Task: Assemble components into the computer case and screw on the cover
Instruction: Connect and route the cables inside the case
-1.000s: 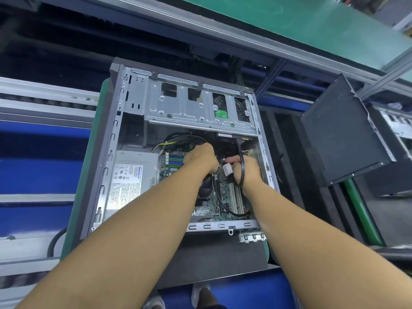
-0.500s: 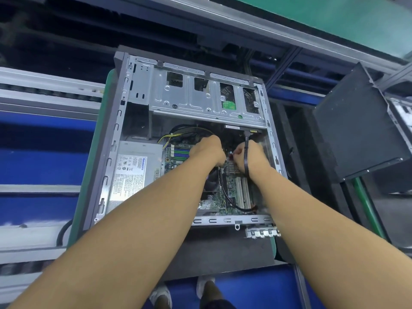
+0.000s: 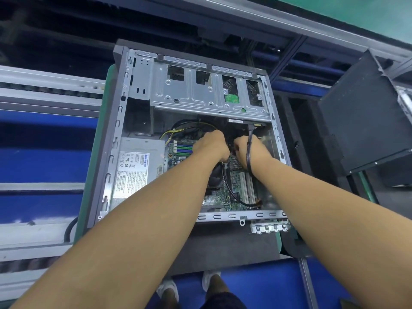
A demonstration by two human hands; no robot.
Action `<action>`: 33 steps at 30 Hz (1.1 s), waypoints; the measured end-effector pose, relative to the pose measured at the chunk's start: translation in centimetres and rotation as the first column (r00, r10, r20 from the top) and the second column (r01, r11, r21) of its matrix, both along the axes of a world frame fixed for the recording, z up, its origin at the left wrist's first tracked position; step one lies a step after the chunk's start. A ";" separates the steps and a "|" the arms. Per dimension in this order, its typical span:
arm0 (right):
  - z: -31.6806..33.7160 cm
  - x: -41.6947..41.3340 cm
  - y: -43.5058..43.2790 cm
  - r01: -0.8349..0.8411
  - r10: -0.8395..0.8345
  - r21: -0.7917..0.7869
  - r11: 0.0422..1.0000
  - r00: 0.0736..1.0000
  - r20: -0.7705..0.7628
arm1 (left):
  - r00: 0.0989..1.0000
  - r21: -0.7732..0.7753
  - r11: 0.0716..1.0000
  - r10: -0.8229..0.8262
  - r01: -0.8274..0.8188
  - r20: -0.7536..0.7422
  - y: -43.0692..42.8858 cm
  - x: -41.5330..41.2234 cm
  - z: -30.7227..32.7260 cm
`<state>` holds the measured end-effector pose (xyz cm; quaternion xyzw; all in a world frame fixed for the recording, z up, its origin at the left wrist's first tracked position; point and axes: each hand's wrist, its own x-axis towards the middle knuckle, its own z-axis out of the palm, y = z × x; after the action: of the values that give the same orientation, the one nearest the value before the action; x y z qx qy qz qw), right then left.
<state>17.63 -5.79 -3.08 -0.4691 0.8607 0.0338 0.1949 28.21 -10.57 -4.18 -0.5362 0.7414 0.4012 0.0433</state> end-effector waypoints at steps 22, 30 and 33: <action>6.6 3.5 8.1 0.380 -0.191 -0.207 0.902 0.779 0.597 | 0.763 -0.342 0.705 -0.644 0.622 0.061 1.7 0.7 0.4; 6.6 2.7 9.0 0.180 -0.073 -0.235 0.955 0.912 0.403 | 0.758 -0.277 0.728 -0.652 0.627 0.002 3.5 -0.1 2.0; 6.1 2.9 9.0 0.121 -0.030 -0.227 0.966 0.930 0.365 | 0.761 -0.270 0.729 -0.649 0.629 0.021 3.9 0.1 2.1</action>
<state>20.50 3.19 3.06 -0.4542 0.8256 -0.1669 0.2902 28.33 -6.64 -2.10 -0.2340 0.9275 0.2803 0.0803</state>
